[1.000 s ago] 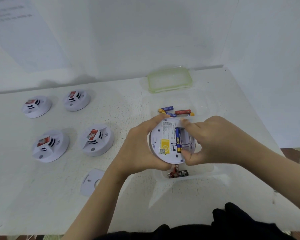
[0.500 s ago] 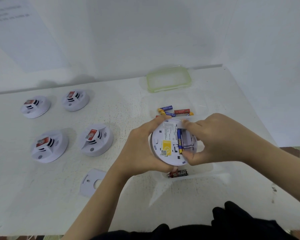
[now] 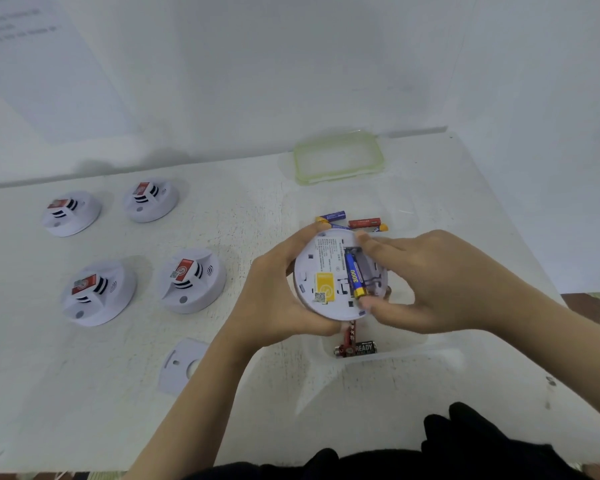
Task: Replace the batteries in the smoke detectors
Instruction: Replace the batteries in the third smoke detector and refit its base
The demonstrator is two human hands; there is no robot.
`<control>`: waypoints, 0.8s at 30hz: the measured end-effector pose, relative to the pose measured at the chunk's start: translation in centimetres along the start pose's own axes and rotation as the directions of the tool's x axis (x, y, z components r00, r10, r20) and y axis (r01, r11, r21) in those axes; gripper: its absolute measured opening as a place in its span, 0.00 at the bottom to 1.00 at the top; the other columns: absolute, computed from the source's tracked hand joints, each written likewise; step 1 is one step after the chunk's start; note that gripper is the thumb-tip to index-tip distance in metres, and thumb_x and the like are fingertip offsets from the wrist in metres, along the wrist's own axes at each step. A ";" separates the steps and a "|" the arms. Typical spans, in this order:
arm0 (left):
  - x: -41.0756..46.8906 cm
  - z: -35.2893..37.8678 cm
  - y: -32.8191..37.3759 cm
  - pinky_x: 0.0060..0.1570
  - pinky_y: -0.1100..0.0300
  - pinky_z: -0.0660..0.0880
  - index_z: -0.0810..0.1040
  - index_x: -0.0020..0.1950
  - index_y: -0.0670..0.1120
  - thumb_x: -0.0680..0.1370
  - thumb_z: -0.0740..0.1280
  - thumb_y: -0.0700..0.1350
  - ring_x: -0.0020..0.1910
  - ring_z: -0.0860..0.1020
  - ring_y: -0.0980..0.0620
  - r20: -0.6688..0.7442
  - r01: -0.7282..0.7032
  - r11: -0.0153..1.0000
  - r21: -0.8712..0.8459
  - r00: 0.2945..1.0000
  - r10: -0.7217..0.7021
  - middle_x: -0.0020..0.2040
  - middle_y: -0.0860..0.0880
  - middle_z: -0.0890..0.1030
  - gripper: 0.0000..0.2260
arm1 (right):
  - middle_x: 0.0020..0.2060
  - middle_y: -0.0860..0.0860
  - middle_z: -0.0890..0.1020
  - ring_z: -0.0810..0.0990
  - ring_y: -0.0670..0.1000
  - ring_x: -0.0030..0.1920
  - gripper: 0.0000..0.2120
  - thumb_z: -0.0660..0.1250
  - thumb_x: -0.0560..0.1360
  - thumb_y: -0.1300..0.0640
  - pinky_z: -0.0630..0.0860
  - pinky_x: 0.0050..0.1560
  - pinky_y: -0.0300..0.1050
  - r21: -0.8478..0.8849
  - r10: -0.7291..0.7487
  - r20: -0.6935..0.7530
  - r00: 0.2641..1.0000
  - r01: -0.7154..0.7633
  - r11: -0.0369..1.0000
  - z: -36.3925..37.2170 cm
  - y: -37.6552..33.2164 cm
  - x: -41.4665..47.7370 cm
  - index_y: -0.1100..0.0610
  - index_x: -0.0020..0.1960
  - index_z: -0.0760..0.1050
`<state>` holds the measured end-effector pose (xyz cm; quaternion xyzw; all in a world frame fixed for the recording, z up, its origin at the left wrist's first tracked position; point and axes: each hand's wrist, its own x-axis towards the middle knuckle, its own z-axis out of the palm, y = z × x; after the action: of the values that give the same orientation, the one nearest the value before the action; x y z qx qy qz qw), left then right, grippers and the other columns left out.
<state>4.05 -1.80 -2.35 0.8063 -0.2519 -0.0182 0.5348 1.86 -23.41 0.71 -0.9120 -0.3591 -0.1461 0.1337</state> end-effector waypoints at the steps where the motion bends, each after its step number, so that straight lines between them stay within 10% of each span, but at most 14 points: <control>1: 0.0 0.0 -0.1 0.52 0.62 0.77 0.72 0.67 0.42 0.56 0.82 0.32 0.55 0.80 0.52 -0.005 -0.010 1.000 -0.028 1.000 0.010 0.55 0.49 0.81 0.41 | 0.44 0.52 0.85 0.75 0.46 0.28 0.34 0.59 0.71 0.37 0.68 0.26 0.35 0.011 0.010 -0.014 1.000 -0.010 1.000 0.0 -0.1 0.0 0.65 0.60 0.77; 7: 0.3 -0.3 -0.6 0.57 0.58 0.76 0.68 0.67 0.36 0.58 0.82 0.35 0.58 0.79 0.51 -0.038 -0.031 0.997 -0.069 0.999 0.028 0.59 0.44 0.79 0.41 | 0.59 0.56 0.80 0.84 0.53 0.49 0.21 0.63 0.74 0.44 0.81 0.34 0.46 0.161 0.130 -0.249 0.960 -0.091 0.983 1.3 -0.2 -0.5 0.58 0.56 0.81; 11: 0.4 -0.9 -0.2 0.59 0.66 0.73 0.67 0.69 0.40 0.59 0.80 0.47 0.62 0.75 0.59 -0.095 -0.087 0.996 0.007 0.992 0.087 0.62 0.59 0.76 0.42 | 0.61 0.52 0.77 0.79 0.45 0.58 0.11 0.65 0.75 0.55 0.77 0.55 0.38 0.318 0.260 -0.409 0.875 -0.131 0.939 1.5 -0.8 -1.3 0.60 0.49 0.83; 24: 2.0 -2.2 -2.3 0.58 0.68 0.73 0.63 0.70 0.42 0.60 0.80 0.45 0.65 0.72 0.61 -0.221 0.013 1.000 0.010 0.975 -0.010 0.65 0.52 0.72 0.43 | 0.51 0.43 0.78 0.73 0.39 0.51 0.12 0.62 0.73 0.44 0.68 0.54 0.37 0.292 0.272 0.028 0.962 -0.268 0.918 0.6 0.5 -2.1 0.48 0.43 0.81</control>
<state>7.28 -0.06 -2.91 0.8077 -0.1863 0.0698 0.5550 0.84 -24.78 -0.69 -0.9219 -0.2467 -0.0771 0.2887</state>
